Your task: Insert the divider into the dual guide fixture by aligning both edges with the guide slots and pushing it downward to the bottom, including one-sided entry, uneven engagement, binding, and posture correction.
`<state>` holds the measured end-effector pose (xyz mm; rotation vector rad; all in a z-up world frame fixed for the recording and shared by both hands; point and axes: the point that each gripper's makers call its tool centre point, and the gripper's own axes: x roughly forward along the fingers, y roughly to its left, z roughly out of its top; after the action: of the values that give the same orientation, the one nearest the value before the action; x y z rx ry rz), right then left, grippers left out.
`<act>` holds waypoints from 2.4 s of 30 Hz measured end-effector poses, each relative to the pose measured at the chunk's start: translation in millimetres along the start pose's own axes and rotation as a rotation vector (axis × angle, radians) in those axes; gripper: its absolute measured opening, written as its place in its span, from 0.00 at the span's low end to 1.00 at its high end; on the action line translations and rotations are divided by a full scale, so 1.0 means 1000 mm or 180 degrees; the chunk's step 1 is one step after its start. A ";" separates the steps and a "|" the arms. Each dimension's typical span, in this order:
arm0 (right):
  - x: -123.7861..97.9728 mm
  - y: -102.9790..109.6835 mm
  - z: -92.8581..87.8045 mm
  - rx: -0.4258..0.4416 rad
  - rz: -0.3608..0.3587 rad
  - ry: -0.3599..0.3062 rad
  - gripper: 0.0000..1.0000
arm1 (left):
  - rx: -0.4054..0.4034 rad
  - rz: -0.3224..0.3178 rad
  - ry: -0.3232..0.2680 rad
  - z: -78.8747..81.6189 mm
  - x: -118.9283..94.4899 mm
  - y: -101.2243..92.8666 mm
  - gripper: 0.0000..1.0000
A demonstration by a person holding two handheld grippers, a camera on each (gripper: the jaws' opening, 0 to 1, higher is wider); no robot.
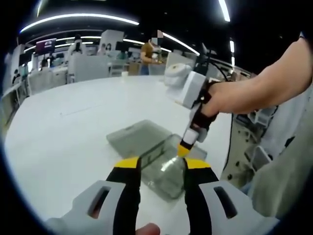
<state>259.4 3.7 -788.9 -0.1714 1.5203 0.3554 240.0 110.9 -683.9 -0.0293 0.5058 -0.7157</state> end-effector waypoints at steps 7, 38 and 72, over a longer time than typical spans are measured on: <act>0.003 0.000 -0.001 -0.0089 -0.0059 -0.0001 0.00 | 0.0003 0.0003 0.0010 -0.001 0.000 0.001 0.31; 0.014 -0.001 -0.002 -0.0031 0.0097 -0.0082 0.00 | -0.0001 -0.0009 0.0051 0.001 0.004 0.002 0.30; 0.011 0.000 -0.005 -0.0128 0.0379 -0.0208 0.11 | -0.0004 0.0044 0.0234 -0.004 0.003 0.000 0.29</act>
<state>254.4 3.6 -799.7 -0.1003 1.4628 0.4823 240.1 109.4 -689.1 -0.0008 0.5762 -0.7048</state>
